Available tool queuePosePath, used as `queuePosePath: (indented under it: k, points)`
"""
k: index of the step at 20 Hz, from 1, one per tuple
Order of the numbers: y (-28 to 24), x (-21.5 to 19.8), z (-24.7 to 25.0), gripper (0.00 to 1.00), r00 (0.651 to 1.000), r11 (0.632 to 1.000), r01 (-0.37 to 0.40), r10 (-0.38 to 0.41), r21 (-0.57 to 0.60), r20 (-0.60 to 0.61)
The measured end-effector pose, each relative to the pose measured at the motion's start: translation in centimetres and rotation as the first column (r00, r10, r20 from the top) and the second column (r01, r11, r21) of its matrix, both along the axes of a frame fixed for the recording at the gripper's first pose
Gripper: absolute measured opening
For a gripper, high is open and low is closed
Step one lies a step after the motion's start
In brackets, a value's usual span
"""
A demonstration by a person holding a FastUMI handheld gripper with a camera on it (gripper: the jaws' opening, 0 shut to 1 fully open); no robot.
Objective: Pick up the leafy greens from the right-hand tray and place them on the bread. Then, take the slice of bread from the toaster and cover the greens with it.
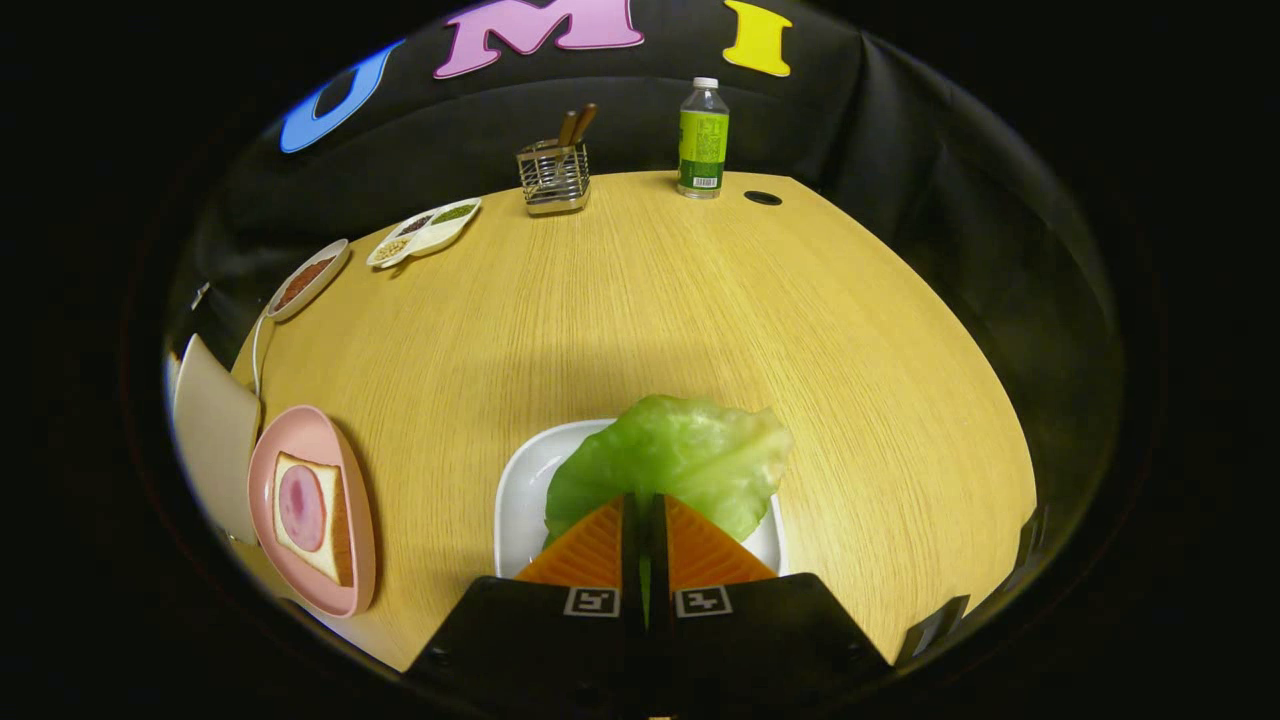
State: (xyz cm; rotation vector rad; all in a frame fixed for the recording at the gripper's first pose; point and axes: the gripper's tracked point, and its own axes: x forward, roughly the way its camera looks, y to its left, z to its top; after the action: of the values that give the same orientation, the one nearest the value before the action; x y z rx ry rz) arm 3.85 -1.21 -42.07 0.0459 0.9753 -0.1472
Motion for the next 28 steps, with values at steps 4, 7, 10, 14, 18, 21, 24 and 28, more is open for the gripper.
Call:
queuePosePath:
  k: [4,7,10,14,18,21,24,28]
  points:
    - [0.2,0.1,1.3,0.05,1.0,1.0,-0.021,0.021,0.006,0.006]
    - [0.1,0.3,3.1,0.05,0.999,0.999,-0.036,0.037,-0.011,0.039]
    - [-0.1,0.5,5.5,0.05,0.997,1.0,-0.029,0.029,-0.007,0.077]
    - [0.5,0.5,9.1,0.05,0.991,0.999,-0.027,0.024,0.023,0.128]
    - [2.2,0.7,12.1,0.05,0.983,0.997,-0.059,0.05,0.042,0.175]
    - [4.8,0.8,13.7,0.05,0.976,0.993,-0.106,0.095,0.046,0.197]
    - [8.4,0.4,14.4,0.05,0.965,0.982,-0.18,0.165,0.054,0.205]
    - [13.2,-0.5,14.0,0.05,0.945,0.958,-0.28,0.265,0.055,0.191]
